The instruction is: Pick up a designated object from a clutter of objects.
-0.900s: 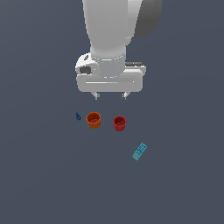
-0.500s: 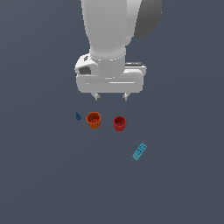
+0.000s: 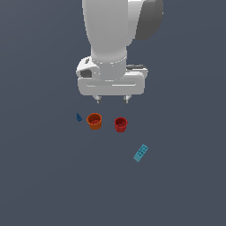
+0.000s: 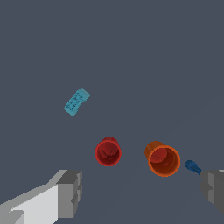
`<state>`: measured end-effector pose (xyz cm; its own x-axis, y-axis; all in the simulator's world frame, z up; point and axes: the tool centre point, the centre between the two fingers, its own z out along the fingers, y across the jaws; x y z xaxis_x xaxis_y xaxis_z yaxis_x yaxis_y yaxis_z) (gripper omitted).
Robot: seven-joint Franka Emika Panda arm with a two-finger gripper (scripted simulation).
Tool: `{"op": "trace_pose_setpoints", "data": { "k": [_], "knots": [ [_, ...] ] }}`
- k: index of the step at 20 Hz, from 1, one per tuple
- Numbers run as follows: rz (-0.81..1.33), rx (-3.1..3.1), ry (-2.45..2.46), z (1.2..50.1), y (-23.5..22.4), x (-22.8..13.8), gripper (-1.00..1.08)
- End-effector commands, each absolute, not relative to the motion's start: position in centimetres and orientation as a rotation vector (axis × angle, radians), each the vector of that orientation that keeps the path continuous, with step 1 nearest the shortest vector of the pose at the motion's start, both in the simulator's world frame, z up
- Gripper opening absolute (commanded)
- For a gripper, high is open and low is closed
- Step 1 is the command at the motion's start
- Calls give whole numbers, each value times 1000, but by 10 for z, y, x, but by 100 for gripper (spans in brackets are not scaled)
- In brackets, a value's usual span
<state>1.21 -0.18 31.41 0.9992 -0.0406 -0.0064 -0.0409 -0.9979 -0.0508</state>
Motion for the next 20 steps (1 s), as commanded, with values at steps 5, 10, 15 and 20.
{"op": "trace_pose_setpoints", "data": {
  "k": [5, 10, 15, 20],
  "knots": [
    [9, -3100, 23, 286, 3, 11, 100],
    [7, -3111, -33, 250, 10, 6, 100],
    [5, -3122, -113, 203, 20, -5, 100],
    [3, -3127, -199, 159, 30, -21, 100]
  ]
}}
